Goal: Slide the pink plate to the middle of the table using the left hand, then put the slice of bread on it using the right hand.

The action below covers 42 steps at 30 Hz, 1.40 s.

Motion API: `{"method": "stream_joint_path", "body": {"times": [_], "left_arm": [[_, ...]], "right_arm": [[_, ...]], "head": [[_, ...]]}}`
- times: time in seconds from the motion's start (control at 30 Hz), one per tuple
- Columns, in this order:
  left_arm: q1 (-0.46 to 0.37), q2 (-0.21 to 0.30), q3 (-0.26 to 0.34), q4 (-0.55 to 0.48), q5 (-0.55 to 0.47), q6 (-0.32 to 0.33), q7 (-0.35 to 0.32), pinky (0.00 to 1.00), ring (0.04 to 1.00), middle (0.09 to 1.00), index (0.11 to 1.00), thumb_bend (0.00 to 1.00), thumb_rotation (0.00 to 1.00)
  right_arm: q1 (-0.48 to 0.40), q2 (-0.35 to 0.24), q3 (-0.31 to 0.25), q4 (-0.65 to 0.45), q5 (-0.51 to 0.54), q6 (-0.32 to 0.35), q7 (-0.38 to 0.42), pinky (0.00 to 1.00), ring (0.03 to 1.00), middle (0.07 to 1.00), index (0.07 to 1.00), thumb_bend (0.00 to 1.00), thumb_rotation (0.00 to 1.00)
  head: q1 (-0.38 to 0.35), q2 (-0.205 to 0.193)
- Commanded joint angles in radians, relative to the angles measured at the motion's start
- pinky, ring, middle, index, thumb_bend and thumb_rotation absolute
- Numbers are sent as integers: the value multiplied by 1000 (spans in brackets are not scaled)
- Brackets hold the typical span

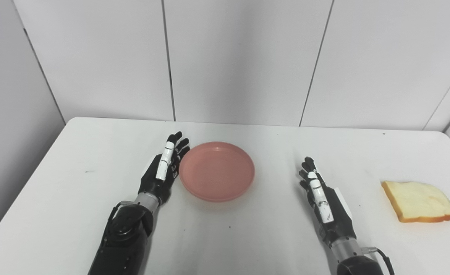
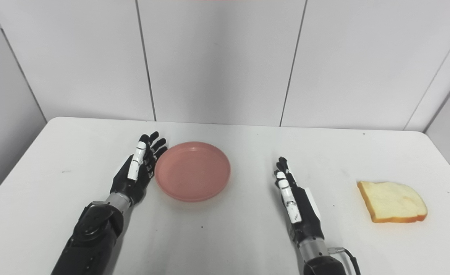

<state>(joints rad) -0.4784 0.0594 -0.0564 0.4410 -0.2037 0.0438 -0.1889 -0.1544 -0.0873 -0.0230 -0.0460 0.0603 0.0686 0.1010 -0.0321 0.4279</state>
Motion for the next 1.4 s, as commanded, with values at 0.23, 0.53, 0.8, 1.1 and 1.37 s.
{"method": "stream_joint_path", "body": {"times": [0.23,0.53,0.8,1.1,1.37], "left_arm": [[26,-36,-66,15,4,69,-76,1000,994,1000,1000,660,1000],[36,-28,-90,-4,15,67,-86,1000,993,998,1000,683,1000],[43,-33,-100,-30,5,110,-92,1000,999,1000,1000,672,1000],[57,-31,-109,-35,1,104,-115,1000,1000,1000,1000,666,1000],[54,-30,-92,-4,-4,71,-107,1000,1000,1000,1000,656,1000]], "right_arm": [[-27,11,-2,-29,10,-46,-7,985,974,995,1000,345,1000],[-29,10,-6,-40,24,-33,-7,994,976,997,998,354,1000],[-26,5,-5,-44,31,-32,-1,1000,983,999,1000,359,1000],[-28,11,-2,-34,15,-44,-12,990,977,992,1000,360,1000],[-56,-16,-13,-58,1,-44,-5,998,994,1000,1000,417,1000]], "head": [[-22,18],[-30,24],[-42,25],[-81,12],[-134,-6]]}}
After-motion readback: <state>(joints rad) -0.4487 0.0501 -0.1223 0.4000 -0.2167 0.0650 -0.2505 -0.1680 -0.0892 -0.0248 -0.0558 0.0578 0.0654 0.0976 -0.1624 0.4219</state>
